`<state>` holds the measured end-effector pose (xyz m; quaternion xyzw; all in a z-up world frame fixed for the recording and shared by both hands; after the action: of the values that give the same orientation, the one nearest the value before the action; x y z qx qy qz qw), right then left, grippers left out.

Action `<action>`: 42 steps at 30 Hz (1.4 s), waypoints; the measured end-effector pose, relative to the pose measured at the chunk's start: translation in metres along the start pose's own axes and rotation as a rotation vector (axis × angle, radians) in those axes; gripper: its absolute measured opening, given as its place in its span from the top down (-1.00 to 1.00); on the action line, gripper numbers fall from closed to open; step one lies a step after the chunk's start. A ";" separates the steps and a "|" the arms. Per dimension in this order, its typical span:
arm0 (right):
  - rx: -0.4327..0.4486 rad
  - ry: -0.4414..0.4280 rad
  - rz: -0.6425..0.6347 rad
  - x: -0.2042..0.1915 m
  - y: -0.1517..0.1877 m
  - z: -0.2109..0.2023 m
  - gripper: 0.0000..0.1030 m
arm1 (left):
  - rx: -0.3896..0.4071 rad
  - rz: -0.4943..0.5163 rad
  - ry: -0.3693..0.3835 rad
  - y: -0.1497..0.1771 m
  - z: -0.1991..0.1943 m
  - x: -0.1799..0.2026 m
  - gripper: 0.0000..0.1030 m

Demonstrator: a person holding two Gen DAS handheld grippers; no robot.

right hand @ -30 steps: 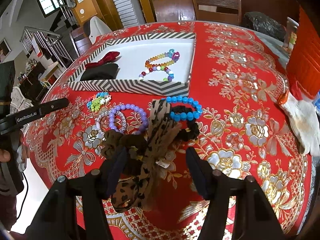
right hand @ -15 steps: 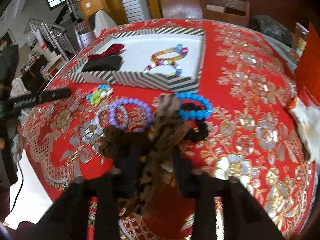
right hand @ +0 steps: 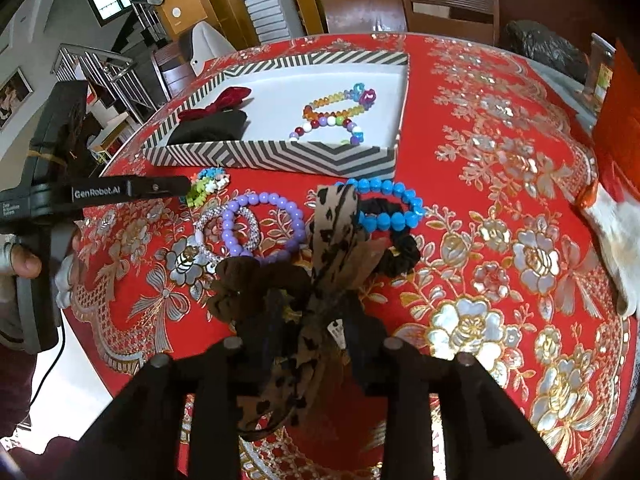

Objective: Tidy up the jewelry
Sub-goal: 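Grasp the leopard-print scrunchie with the right gripper while the left grasps the pastel beaded cluster, then lower the beaded cluster into the tray with the left gripper while the right releases the leopard scrunchie there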

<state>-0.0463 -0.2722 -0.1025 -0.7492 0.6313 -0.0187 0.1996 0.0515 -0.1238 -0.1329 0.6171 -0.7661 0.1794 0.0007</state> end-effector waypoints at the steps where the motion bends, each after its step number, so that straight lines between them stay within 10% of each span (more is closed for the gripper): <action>1: -0.001 -0.001 -0.001 0.000 0.000 0.001 0.37 | 0.013 0.020 -0.025 -0.002 0.001 0.002 0.11; 14: 0.054 -0.055 -0.040 -0.015 -0.002 -0.020 0.70 | 0.041 0.007 0.044 0.004 -0.010 -0.005 0.54; 42: 0.203 -0.051 -0.062 -0.019 -0.076 -0.071 0.70 | 0.235 0.010 -0.018 -0.027 -0.104 -0.010 0.54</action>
<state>0.0011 -0.2640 -0.0086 -0.7445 0.5974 -0.0698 0.2898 0.0561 -0.0908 -0.0306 0.6108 -0.7429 0.2623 -0.0793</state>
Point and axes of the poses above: each gripper's, at about its wrist camera, not at the fingertips, and z roughly the way its jaws point, x to its right, y to its underside, the point moved 10 cm from there along z, roughly the way its jaws point, and after that the axes turned 11 degrees about -x, right-handed, at the moved point
